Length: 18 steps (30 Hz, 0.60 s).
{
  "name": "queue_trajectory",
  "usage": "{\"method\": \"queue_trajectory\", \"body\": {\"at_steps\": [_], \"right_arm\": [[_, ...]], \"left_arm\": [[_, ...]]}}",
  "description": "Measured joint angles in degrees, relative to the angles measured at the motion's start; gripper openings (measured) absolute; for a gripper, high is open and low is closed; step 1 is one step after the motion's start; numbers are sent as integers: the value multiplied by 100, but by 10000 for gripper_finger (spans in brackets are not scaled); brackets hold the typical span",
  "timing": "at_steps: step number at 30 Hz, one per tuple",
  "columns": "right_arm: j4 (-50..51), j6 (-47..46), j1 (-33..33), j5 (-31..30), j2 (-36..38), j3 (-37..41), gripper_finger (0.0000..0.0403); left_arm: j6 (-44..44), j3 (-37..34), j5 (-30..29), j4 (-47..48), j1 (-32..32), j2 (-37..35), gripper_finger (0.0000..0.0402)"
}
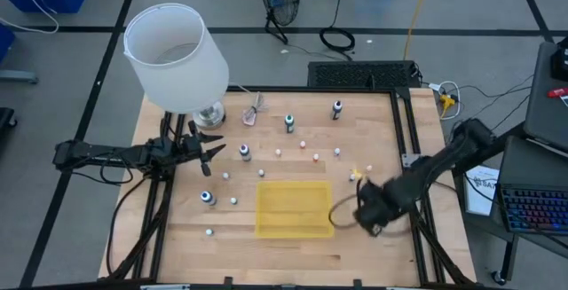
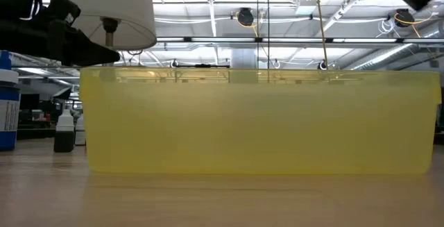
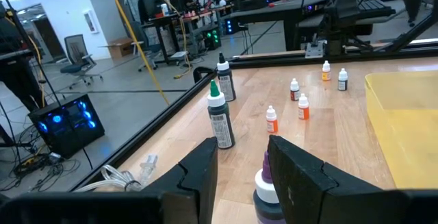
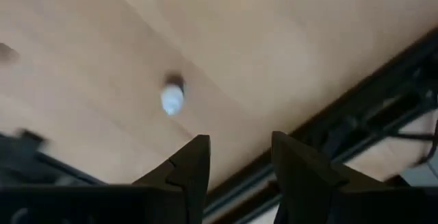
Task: Pick & Place food coloring
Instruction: Put the small red food coloring bottle into the yellow container
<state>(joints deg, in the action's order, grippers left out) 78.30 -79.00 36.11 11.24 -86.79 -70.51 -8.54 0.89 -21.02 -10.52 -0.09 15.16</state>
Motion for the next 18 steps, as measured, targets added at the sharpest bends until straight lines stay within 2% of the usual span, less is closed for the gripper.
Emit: {"method": "queue_trajectory", "body": {"at_steps": [2,7,14,18], "right_arm": [[-114,-5,177,104,-265,18,144],[-305,138,278,-155,-624,18,145],[-1138,326,322,-284,-669,18,151],[-1255,330,418,-552,-664,76,173]], "left_arm": [[0,0,0,0,-1,-2,132],[-1,0,0,0,1,-1,132],[-1,0,0,0,1,-2,131],[1,0,0,0,-1,-2,131]]}}
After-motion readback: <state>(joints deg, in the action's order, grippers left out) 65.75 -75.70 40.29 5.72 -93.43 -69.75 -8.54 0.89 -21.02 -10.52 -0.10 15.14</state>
